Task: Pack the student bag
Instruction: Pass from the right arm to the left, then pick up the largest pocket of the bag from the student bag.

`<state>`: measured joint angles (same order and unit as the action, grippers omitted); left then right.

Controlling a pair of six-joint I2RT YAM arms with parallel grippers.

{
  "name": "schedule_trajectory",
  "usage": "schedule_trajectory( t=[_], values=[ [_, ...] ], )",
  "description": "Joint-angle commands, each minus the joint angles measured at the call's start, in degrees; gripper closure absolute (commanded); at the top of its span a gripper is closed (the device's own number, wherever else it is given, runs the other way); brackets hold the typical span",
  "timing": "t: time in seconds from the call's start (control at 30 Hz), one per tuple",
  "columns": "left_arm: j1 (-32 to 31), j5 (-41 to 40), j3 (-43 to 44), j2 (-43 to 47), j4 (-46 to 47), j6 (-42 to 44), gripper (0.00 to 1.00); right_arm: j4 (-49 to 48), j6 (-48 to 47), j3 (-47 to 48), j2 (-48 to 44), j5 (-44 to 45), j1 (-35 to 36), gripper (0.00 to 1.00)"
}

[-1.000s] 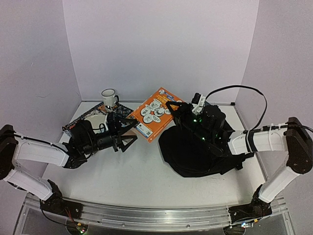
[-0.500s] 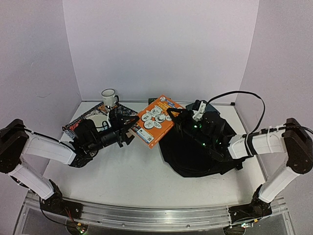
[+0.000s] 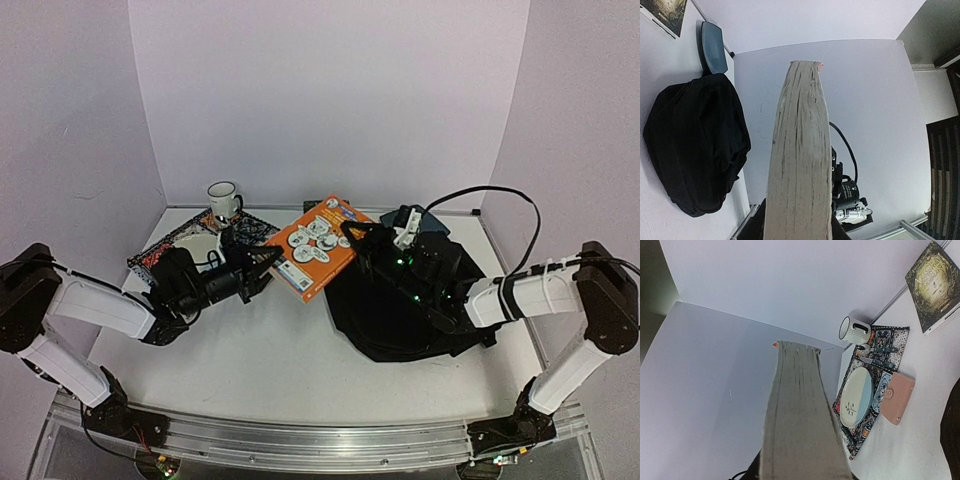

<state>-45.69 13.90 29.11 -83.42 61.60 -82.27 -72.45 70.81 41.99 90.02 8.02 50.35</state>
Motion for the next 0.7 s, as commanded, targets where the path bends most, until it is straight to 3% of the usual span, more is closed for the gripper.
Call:
schedule_trajectory(
  t=[0.0, 0.3, 0.67],
  values=[
    [3.4, 0.5, -2.5, 2.3, 6.3, 2.7, 1.0, 0.3, -8.9, -0.3, -4.3, -0.6, 0.4, 0.59],
    [12.8, 10.9, -6.6, 0.9, 6.3, 5.1, 1.0, 43.0, -29.4, 7.9, -10.0, 0.3, 0.4, 0.29],
    [17.6, 21.6, -5.9, -1.9, 5.8, 5.6, 1.0, 78.7, -46.2, 14.5, -6.8, 0.0, 1.2, 0.26]
  ],
)
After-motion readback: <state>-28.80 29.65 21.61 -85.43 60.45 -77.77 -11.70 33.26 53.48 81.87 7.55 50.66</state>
